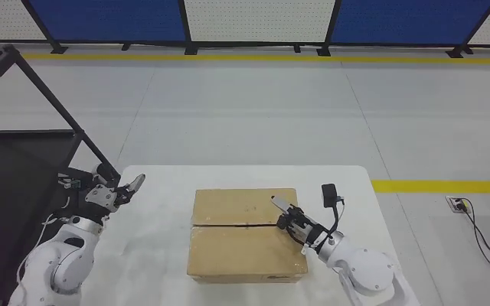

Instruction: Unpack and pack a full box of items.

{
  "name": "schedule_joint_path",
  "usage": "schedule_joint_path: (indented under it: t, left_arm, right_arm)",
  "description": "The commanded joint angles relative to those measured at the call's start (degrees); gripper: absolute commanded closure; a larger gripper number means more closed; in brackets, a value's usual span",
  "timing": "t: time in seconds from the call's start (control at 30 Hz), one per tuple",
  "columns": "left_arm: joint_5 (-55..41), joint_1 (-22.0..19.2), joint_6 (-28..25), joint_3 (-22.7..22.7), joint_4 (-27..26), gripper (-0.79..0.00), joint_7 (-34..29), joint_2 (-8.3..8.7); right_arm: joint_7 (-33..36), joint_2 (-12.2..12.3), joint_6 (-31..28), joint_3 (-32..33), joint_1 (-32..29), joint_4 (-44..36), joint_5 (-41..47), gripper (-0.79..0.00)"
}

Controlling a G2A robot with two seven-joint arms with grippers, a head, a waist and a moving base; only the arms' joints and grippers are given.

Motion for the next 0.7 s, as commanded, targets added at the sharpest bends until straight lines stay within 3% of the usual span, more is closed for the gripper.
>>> schedule_joint_path:
  t: [0.0, 0.67]
  left_arm:
    - [-0.2, 1.8, -2.1, -1.0, -0.5, -0.785, 2.0, 0.14]
    - [-0.2, 1.8, -2.1, -1.0, -0.5, -0.785, 2.0, 0.14]
  right_arm:
    - [-0.3, 0.0, 0.2, -0.2, -0.1, -0.3, -0.3, -0.785]
    - [-3.3, -0.2, -1.5, -1.7, -2.0, -1.2, -0.6, -0.785]
